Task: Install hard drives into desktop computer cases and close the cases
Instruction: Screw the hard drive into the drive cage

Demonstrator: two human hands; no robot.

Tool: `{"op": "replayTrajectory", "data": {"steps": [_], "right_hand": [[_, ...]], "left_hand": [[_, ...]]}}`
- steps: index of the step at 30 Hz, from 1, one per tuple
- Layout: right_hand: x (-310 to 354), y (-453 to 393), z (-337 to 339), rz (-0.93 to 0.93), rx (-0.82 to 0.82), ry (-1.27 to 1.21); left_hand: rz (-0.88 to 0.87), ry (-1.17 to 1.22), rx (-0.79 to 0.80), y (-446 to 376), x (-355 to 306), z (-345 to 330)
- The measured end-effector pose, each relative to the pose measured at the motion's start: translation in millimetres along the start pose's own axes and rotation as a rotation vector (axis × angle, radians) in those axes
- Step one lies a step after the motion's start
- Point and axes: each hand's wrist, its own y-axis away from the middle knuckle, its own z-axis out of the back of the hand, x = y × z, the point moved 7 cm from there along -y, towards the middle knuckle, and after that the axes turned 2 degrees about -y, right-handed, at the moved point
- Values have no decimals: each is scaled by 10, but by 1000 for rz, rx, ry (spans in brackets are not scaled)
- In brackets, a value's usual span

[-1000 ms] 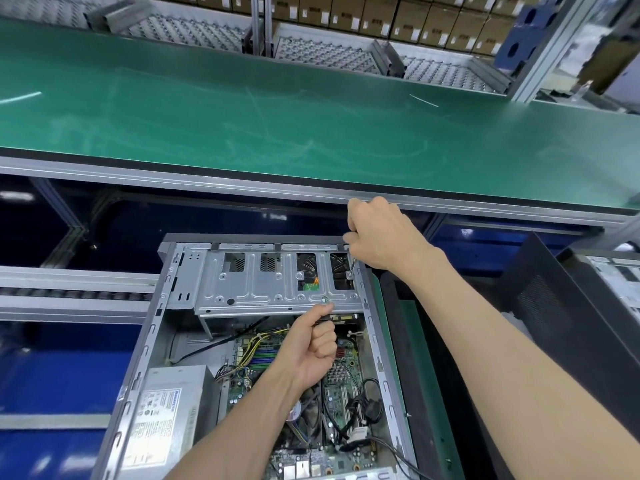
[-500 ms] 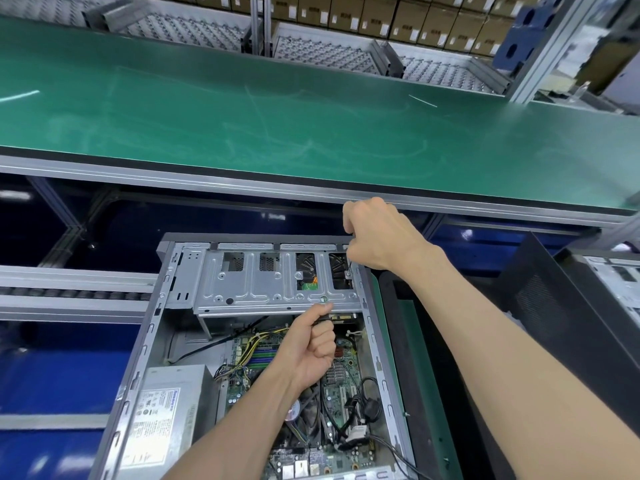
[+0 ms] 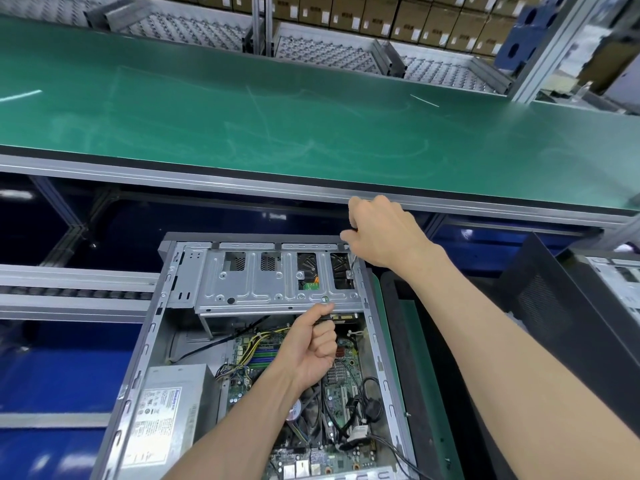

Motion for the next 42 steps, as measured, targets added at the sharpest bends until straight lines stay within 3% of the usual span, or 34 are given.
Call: {"op": "replayTrajectory", "data": {"steps": [3,7,12,16,20,24,29,33,37,42], "right_hand": [[1,-2,-12,27,48,-60],[-20,24,25,-20,-53,69],[-22,16,-9,16,47,-59],[-30,13,13,-17,-40,35],[-41,-5,-5,9,19,-36],[-81,7,16,-44,-49,19],[-87,-6,-8,-18,25,-56],[-66,2,20,-41,-26,60],[-37,10,3,-10,63,-70],[17,6,-22,11,50,-75]], "left_hand": [[-2,4,4,1,-2,3],[-2,7,6,5,5,0],[-1,7,-8,0,3,6],[7,15,-16,2,6,5],[13,14,-13,-6,6,15],[6,12,-11,-13,4,22],[3,9,-9,-10,1,23],[5,11,-5,5,0,8],[9,11,-2,6,-3,4],[18,21,23,-9,6,1]]}}
